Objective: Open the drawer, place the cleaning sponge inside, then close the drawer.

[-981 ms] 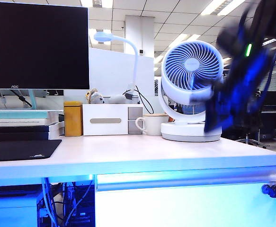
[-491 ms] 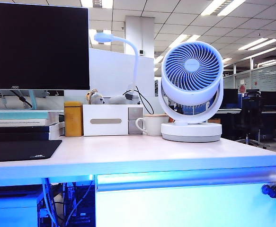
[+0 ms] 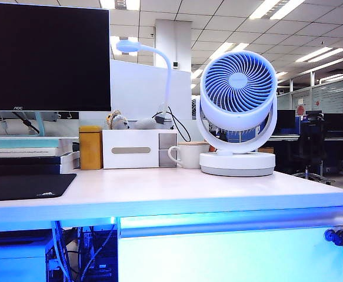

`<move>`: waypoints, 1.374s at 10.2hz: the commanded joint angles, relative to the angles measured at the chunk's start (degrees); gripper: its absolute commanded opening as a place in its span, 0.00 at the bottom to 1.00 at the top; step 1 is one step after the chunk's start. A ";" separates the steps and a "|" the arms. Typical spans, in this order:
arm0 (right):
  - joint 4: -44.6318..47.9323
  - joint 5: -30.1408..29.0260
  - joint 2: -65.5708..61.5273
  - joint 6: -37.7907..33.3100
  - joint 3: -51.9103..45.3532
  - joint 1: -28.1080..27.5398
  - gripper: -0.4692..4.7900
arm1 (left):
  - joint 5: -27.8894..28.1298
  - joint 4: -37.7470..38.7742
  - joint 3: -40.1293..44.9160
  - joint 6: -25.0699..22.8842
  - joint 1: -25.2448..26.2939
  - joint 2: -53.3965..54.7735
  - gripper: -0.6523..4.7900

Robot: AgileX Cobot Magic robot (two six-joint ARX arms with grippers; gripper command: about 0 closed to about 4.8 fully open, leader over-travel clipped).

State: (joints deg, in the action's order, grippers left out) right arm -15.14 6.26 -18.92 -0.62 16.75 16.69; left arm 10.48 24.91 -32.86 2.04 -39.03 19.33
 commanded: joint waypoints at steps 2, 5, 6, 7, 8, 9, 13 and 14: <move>-5.66 -0.15 3.23 -0.46 0.22 0.04 0.09 | 0.04 -25.83 22.84 0.35 -0.02 0.74 0.11; -5.68 -0.28 3.23 -0.46 0.22 0.04 0.09 | 0.20 -29.27 27.43 0.13 6.95 -4.13 0.11; -5.68 -0.33 3.23 -0.46 0.22 0.04 0.09 | -1.01 -29.07 28.00 0.09 10.23 -5.81 0.11; -5.68 -0.35 3.23 -0.46 0.22 0.04 0.09 | -5.40 -28.63 29.68 -0.09 21.94 -11.76 0.11; -5.66 -0.35 3.23 -0.46 0.22 0.04 0.09 | -6.84 -28.48 30.14 -0.09 24.55 -13.07 0.11; -5.66 -0.39 3.21 -0.46 0.22 0.04 0.09 | -8.72 -28.20 30.86 -0.07 27.08 -14.58 0.11; -5.81 -0.37 3.32 -0.46 0.22 0.09 0.09 | -7.82 -14.10 32.59 -2.01 32.06 -19.08 0.11; -5.79 -0.37 3.32 -0.46 0.22 0.09 0.09 | -8.13 -13.99 32.59 -3.39 32.94 -19.19 0.11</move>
State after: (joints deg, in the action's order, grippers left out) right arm -21.76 6.00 -15.68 -0.84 16.78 16.78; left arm 2.33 9.54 -0.49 0.12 -6.68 0.27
